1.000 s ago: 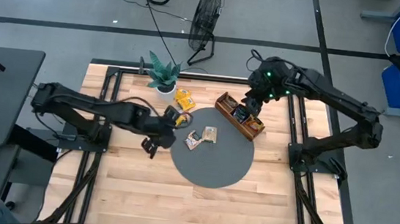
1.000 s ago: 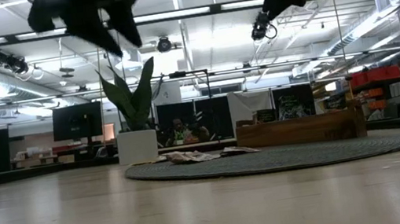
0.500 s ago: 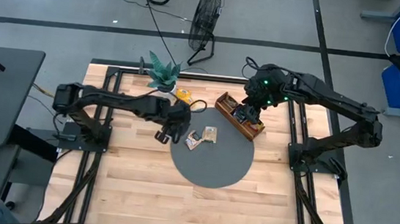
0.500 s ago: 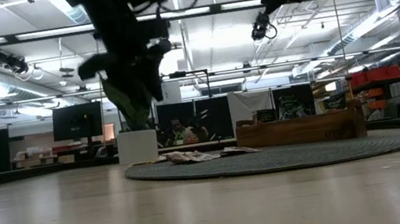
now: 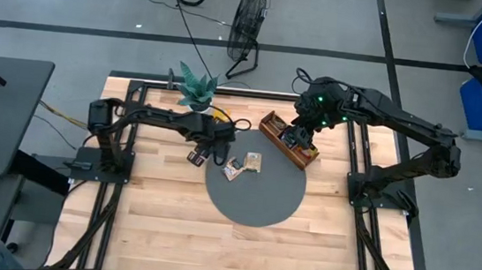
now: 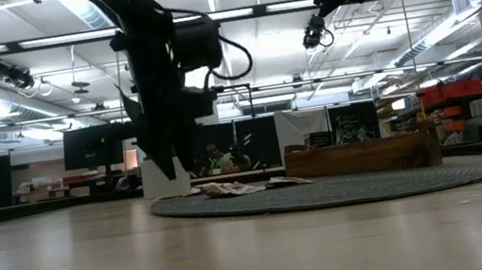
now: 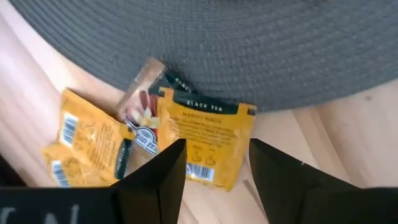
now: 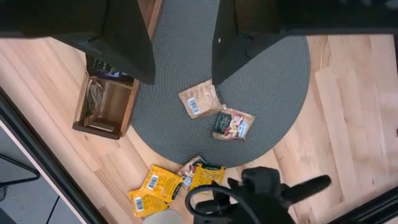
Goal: Pick & Place Tea
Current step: Put the yellow tea bag into the right section of the wooden organizer
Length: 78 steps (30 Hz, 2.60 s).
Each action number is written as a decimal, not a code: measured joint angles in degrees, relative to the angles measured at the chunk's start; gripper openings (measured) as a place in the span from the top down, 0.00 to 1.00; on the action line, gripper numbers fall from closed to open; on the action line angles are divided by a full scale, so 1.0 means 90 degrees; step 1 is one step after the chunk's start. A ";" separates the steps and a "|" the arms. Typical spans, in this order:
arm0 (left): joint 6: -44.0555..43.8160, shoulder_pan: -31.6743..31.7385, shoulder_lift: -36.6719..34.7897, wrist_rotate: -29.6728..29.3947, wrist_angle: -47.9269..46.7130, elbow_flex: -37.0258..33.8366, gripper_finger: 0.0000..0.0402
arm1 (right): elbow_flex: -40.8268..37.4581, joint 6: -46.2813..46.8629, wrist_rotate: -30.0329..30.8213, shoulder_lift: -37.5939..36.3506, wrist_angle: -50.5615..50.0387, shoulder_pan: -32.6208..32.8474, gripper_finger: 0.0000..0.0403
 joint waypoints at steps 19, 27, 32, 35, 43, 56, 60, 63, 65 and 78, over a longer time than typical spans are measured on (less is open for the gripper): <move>-0.0253 0.0023 0.0666 0.0177 0.0250 0.0020 0.56 | 0.0000 -0.0007 -0.0002 0.0005 0.0055 0.0000 0.59; -0.0318 0.0037 0.0678 0.0501 0.0242 0.0010 0.64 | 0.0000 -0.0051 -0.0001 0.0005 0.0135 0.0000 0.59; -0.0478 0.0028 0.0683 0.0561 0.0140 0.0005 0.84 | -0.0002 -0.0053 -0.0001 0.0005 0.0138 0.0000 0.59; -0.0553 0.0028 0.0686 0.0692 0.0085 0.0002 0.96 | -0.0002 -0.0053 0.0001 0.0005 0.0141 0.0000 0.59; -0.0808 -0.0028 0.0630 0.0571 0.0005 0.0001 0.99 | -0.0002 -0.0053 0.0001 0.0005 0.0145 0.0000 0.59; -0.1280 -0.0172 -0.0288 0.0374 -0.0284 -0.0010 1.00 | -0.0002 -0.0054 0.0001 0.0007 0.0164 -0.0002 0.59; -0.1337 -0.0300 -0.0654 0.0372 -0.0305 -0.0008 1.00 | -0.0002 -0.0400 -0.0108 0.0007 0.0251 -0.0002 0.59; -0.1497 -0.0395 -0.0911 0.0372 -0.0316 -0.0005 1.00 | -0.0005 -0.0925 -0.0411 0.0007 0.0364 0.0075 0.59; -0.1649 -0.0453 -0.1112 0.0402 -0.0331 -0.0005 1.00 | -0.0005 -0.1246 -0.0447 0.0029 0.0492 0.0157 0.59; -0.2712 -0.0782 -0.1957 0.0420 -0.0243 0.0000 1.00 | -0.0007 -0.1520 -0.0703 0.0892 0.1770 0.0830 0.59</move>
